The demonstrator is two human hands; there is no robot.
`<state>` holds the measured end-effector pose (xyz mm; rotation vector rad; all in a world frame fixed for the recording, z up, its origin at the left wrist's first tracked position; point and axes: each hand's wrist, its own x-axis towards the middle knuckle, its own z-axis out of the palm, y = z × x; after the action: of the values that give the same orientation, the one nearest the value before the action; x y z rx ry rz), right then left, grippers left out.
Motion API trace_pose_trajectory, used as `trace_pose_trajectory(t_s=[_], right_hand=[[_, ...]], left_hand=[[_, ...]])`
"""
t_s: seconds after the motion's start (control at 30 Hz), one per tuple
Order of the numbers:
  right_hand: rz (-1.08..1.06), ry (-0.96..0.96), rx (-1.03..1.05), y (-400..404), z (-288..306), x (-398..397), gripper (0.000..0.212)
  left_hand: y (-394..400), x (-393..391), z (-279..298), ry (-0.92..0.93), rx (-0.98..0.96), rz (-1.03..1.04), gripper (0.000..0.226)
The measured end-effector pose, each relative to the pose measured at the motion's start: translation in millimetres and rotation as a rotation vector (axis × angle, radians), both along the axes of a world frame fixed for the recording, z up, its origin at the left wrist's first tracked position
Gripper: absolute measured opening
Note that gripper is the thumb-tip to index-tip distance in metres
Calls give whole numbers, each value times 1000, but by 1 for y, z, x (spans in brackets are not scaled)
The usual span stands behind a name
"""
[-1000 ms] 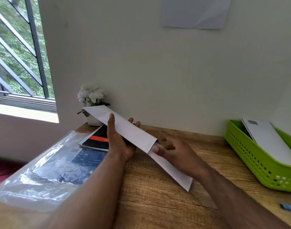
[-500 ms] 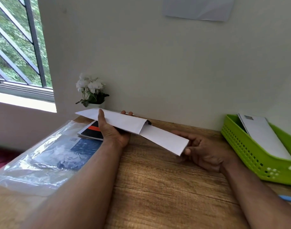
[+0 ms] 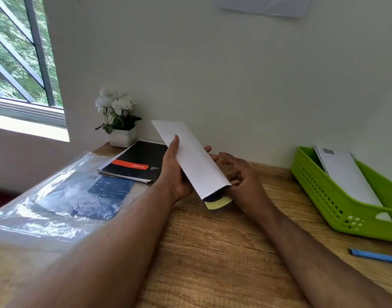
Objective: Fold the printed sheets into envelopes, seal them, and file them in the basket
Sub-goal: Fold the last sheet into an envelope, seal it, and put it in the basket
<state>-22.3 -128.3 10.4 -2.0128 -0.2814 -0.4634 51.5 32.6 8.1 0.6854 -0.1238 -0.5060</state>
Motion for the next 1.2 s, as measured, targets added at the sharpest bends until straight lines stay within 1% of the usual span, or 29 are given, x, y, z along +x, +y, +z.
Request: trace_pose_trajectory(t_s=[0.07,0.13,0.2,0.27,0.33,0.43,0.47,0.5,0.53,0.57,0.67,0.7,0.77,0.83,0.93,0.97,1.03,1.07,1.13,1.2], right_hand=[[-18,-154,-257,0,-3,-1,58],[-14,-240,-471,-5,-5,-3,58],[-62,-281,-599,-10,-3,-8,61],[-105,-288,-633,-14,1,-18,60],[-77,-212,-677,-21,4,-31,60],[34,15,-871,-26,4,-46,80],[79,98,-929,-27,3,-47,85],[126,178,-960,-26,1,-47,89],[167,247,-967,-26,0,-45,91],[196,299,-964,-26,0,-43,92],[208,351,-967,-28,6,-38,93],[208,361,-987,-30,9,-37,92],[178,359,-1036,-36,13,-34,92],[129,312,-1007,-42,12,-30,81],[63,254,-792,-52,8,-28,51],[43,242,-738,-54,7,-27,44],[23,242,-673,-58,4,-25,37],[30,247,-645,-58,4,-23,34],[38,254,-580,-60,3,-20,28],[50,283,-534,-61,3,-21,28]], left_hand=[[-2,0,1,-4,54,2,75],[-3,0,3,-11,130,-16,69],[-5,-1,4,-64,219,14,58],[-8,3,1,-187,366,146,45],[-13,3,-3,-382,647,276,47],[-21,0,-5,-633,1112,331,43],[-23,2,-5,-702,1260,345,55],[-25,2,-6,-763,1368,343,67],[-25,-1,-5,-811,1423,348,71],[-25,-2,-6,-860,1448,354,67],[-25,-6,-9,-942,1459,352,32],[-24,-7,-11,-945,1459,375,29],[-25,-8,-12,-948,1462,394,34],[-24,-9,-11,-988,1460,376,35],[-24,-13,-9,-1047,1462,275,25],[-23,-15,-10,-1055,1462,247,23],[-22,-22,-11,-1058,1450,187,30],[-20,-26,-10,-1069,1435,147,36],[-14,-34,-6,-1136,1430,-18,45],[-9,-38,0,-1225,1496,-202,49]])
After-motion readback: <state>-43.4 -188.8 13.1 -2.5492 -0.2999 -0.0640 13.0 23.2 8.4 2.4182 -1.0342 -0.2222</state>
